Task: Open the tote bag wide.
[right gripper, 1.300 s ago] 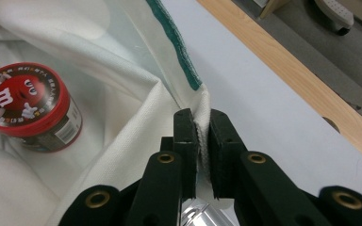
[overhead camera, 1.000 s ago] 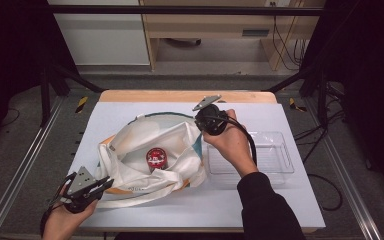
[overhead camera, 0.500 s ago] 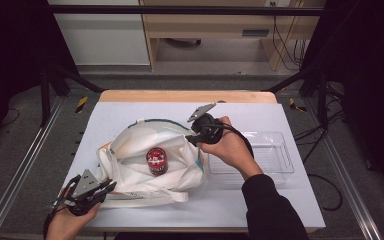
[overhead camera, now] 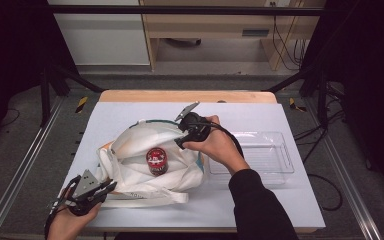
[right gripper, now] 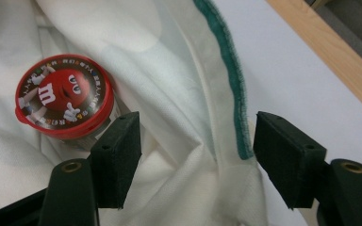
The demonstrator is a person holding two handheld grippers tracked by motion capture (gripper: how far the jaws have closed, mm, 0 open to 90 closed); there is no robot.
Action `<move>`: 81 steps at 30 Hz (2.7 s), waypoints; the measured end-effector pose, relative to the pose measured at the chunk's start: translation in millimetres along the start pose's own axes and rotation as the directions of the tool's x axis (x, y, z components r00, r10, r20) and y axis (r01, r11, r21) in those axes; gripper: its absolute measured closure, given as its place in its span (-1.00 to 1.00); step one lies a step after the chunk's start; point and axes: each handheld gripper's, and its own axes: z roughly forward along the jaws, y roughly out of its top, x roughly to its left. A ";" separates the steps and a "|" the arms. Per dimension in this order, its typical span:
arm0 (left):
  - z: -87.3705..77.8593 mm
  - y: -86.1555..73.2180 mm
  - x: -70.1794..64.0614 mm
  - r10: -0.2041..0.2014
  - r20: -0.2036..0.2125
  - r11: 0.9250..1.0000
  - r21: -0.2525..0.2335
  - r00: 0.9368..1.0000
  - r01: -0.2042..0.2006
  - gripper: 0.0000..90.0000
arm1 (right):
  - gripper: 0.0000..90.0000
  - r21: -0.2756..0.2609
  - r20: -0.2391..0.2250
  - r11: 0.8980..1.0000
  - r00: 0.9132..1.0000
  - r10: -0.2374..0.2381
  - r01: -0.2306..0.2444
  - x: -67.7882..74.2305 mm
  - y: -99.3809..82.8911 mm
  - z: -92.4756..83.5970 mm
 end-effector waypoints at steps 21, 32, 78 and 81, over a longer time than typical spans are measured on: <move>-3.4 0.6 -0.5 0.016 0.002 1.000 0.001 1.000 -0.016 0.83 | 0.89 0.085 0.108 0.996 0.993 -0.048 0.039 4.2 -1.7 8.0; -5.5 -0.5 -0.9 0.042 -0.001 0.999 0.023 0.999 -0.042 0.84 | 0.90 0.018 0.169 1.000 0.985 0.018 -0.022 -22.4 5.5 -7.2; -6.0 42.9 12.0 0.017 -0.013 0.998 -0.055 1.000 -0.017 -0.28 | -0.54 -0.153 0.023 0.988 1.000 0.011 -0.008 29.1 -43.3 -75.9; -4.1 51.7 14.5 0.018 -0.009 0.999 -0.044 1.000 -0.018 -0.33 | -0.53 -0.141 0.003 0.990 1.000 -0.007 0.007 33.1 -49.8 -76.0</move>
